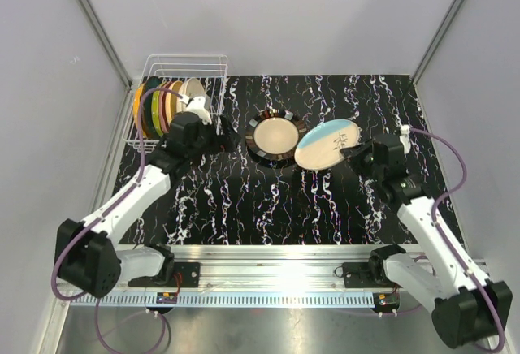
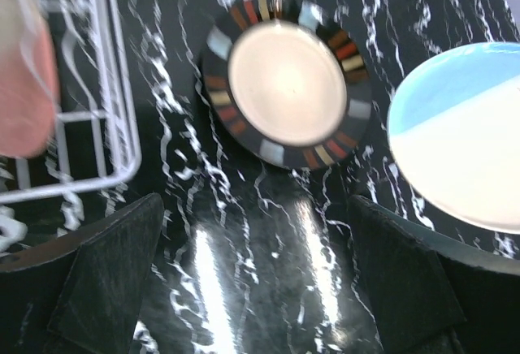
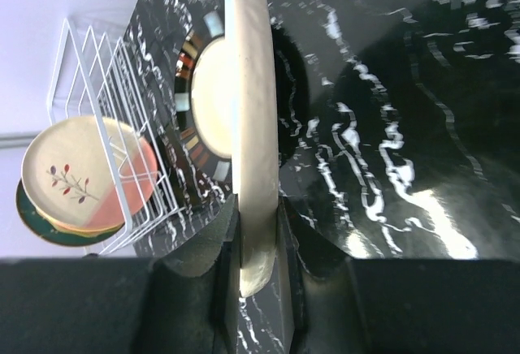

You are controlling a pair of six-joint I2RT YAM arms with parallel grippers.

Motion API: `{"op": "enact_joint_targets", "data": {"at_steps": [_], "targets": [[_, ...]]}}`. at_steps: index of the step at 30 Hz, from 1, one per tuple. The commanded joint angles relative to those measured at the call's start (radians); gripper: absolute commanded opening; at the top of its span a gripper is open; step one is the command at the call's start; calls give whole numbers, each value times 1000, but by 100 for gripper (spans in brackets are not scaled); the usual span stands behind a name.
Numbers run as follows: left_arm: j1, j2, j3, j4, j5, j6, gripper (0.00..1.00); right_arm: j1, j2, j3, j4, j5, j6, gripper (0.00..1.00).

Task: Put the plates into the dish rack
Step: Grab a plate with the right arm, then grab a plate with the left arm

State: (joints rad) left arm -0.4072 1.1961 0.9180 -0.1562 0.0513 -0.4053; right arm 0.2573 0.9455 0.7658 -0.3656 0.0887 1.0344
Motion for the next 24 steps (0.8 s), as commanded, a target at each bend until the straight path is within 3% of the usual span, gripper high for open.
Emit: {"op": "enact_joint_targets", "data": {"at_steps": [1,12,24], "targets": [[-2,69,-27,50,84,-147,99,-13,-120,6,41,91,3,0],[-45,232,-94,153,197,-345,99,-18,-297,-144,-19,146,33,0],[-70,344,-163,296,101,-507,98,-26,-361,-295,42,131,64,0]]}}
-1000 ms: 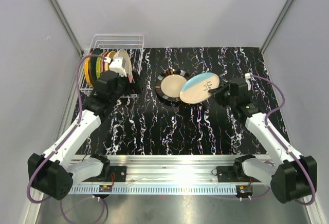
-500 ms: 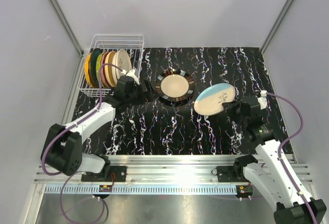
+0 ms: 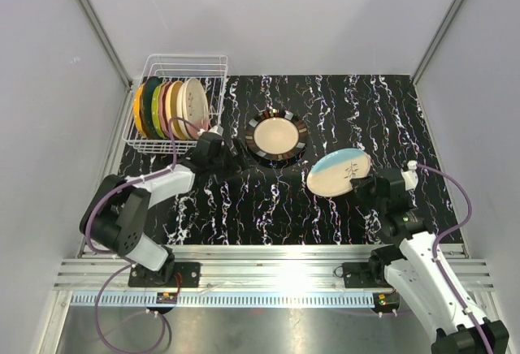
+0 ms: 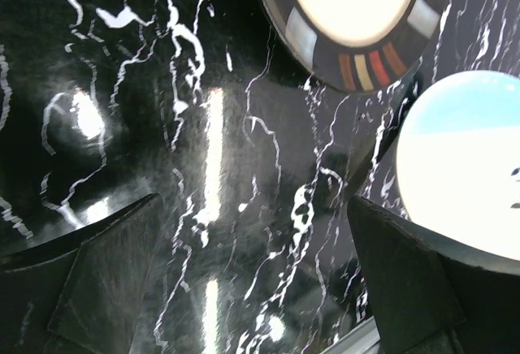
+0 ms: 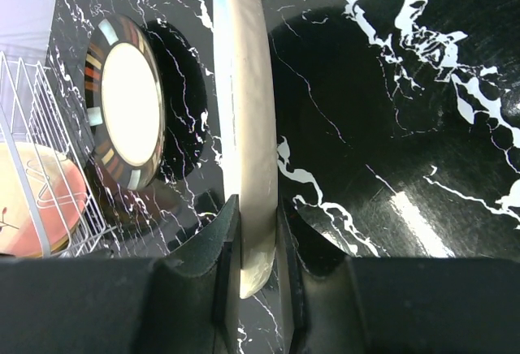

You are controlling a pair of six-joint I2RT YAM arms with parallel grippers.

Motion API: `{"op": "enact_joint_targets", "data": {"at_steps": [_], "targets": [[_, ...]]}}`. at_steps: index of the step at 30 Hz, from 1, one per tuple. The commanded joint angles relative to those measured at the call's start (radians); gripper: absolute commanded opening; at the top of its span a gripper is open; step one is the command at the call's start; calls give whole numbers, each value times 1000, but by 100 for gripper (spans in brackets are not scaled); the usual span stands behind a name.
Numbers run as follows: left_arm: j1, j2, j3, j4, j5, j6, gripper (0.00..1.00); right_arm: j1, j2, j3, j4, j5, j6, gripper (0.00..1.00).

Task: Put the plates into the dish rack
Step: Grab a plate with the left arm

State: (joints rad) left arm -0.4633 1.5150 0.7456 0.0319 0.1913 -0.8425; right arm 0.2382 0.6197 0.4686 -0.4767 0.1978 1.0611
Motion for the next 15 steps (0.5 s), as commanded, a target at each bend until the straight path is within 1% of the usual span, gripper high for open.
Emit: {"op": "enact_joint_targets", "data": {"at_steps": [1,6,11,15], "targets": [[-21,52,9,117,-55,-111,98,-7,-40,-2,155,20,37,0],[-40,134,-6,207,-118,-271,94,-10,-86,-21,136,46,16,0],[-69,178,20,227,-248,-357,93,-11,-115,-36,130,52,7,0],[-77,250,76,229,-282,-418,93,-11,-126,-62,151,35,7,0]]}}
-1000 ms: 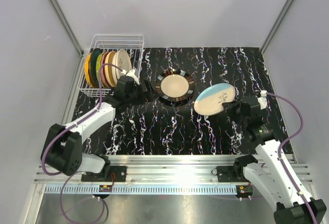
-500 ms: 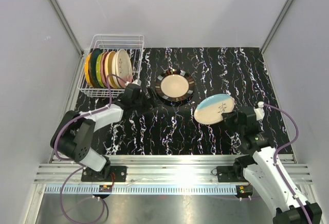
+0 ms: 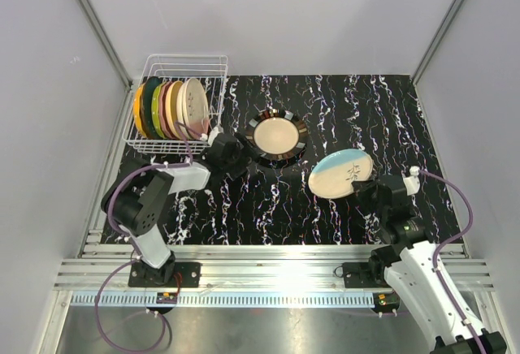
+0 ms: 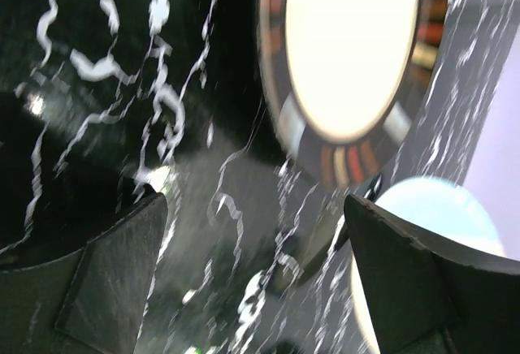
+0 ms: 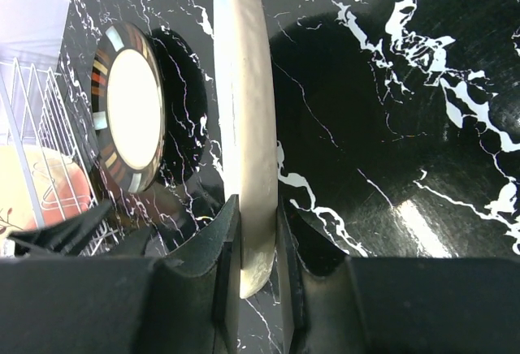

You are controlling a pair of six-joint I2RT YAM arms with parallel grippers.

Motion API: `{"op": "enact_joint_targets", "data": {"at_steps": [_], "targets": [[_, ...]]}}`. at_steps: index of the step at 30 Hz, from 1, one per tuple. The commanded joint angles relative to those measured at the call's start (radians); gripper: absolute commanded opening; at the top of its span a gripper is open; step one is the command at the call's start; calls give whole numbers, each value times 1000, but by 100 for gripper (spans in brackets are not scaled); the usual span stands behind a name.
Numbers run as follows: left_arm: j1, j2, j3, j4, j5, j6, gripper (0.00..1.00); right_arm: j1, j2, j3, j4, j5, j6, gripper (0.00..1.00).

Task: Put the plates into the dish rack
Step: Grab a plate with the left arm

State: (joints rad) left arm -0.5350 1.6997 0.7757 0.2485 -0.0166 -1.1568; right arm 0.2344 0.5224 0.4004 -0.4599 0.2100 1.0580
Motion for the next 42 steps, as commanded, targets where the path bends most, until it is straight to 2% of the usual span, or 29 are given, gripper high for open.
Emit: {"op": "enact_joint_targets", "data": {"at_steps": [1,6,11,18,24,29,33,34,38,39,42], "targets": [[-5,83,60,11,-75,-119,93,-7,-36,0,147,22,8,0],[-22,158,88,37,-115,-231,91,-9,-41,-12,176,26,-10,0],[-36,205,128,31,-178,-267,87,-12,-22,0,185,19,-38,0],[-42,268,155,58,-190,-316,77,-15,-33,-12,198,-1,-38,0],[-54,299,201,66,-198,-301,70,-17,-36,-15,198,-4,-43,0],[-54,298,227,48,-207,-277,58,-20,-41,-6,187,-6,-47,0],[-59,281,209,41,-217,-276,53,-20,-47,-6,185,-8,-44,0],[-57,276,195,47,-218,-276,49,-20,-45,-8,185,-9,-43,0],[-59,253,181,45,-235,-244,22,-20,-48,-9,182,-14,-41,0],[-60,249,181,38,-241,-236,10,-20,-55,-9,175,-14,-41,0],[-60,227,171,34,-252,-221,3,-20,-71,-9,162,-9,-43,0]]}}
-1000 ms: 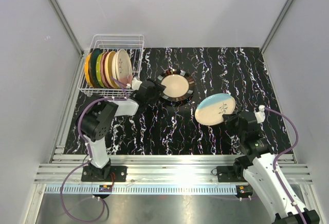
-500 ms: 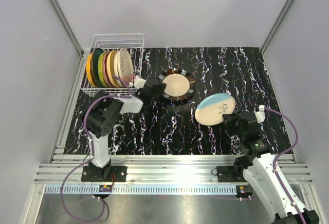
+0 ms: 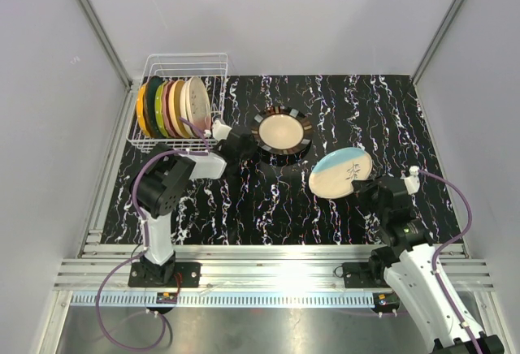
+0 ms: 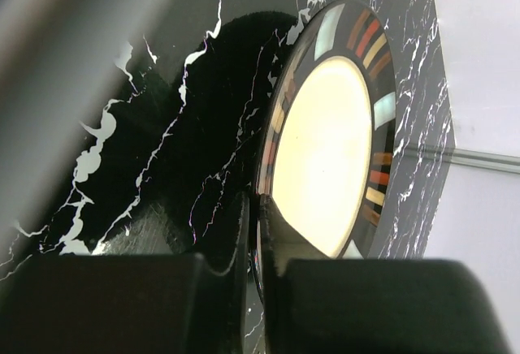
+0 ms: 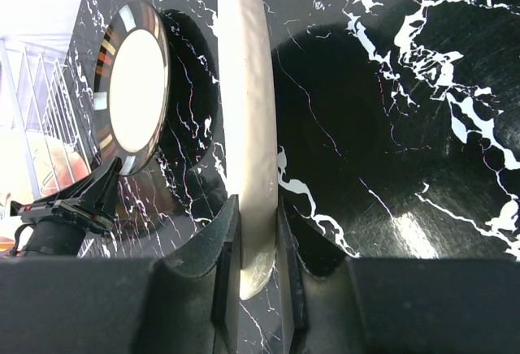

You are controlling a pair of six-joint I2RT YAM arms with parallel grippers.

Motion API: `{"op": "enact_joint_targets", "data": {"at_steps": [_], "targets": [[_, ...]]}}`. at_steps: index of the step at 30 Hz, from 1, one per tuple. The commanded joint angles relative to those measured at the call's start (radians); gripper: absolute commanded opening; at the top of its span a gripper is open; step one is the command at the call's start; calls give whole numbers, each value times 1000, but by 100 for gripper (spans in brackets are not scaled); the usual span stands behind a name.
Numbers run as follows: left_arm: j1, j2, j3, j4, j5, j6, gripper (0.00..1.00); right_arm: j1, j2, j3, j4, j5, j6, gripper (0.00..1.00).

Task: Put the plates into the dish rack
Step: Grab a plate with the left arm

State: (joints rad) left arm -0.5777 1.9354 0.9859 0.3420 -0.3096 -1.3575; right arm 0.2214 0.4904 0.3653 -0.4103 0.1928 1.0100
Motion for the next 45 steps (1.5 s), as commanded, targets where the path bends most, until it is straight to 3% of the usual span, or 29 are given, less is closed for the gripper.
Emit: {"op": "enact_joint_targets", "data": {"at_steps": [1,29,40,45], "targets": [[-17,-19,-44,-60,37,-22,0,-7,-44,26,110,11,6,0],[-34,-407,-319,-64,-11,69,0,-8,-9,-12,119,-41,-17,0],[-36,-715,-325,-264,-212,326,0,-7,108,-14,151,-45,-67,0],[-36,-837,-311,-327,-263,475,0,-7,270,-45,290,-125,-64,0]]}}
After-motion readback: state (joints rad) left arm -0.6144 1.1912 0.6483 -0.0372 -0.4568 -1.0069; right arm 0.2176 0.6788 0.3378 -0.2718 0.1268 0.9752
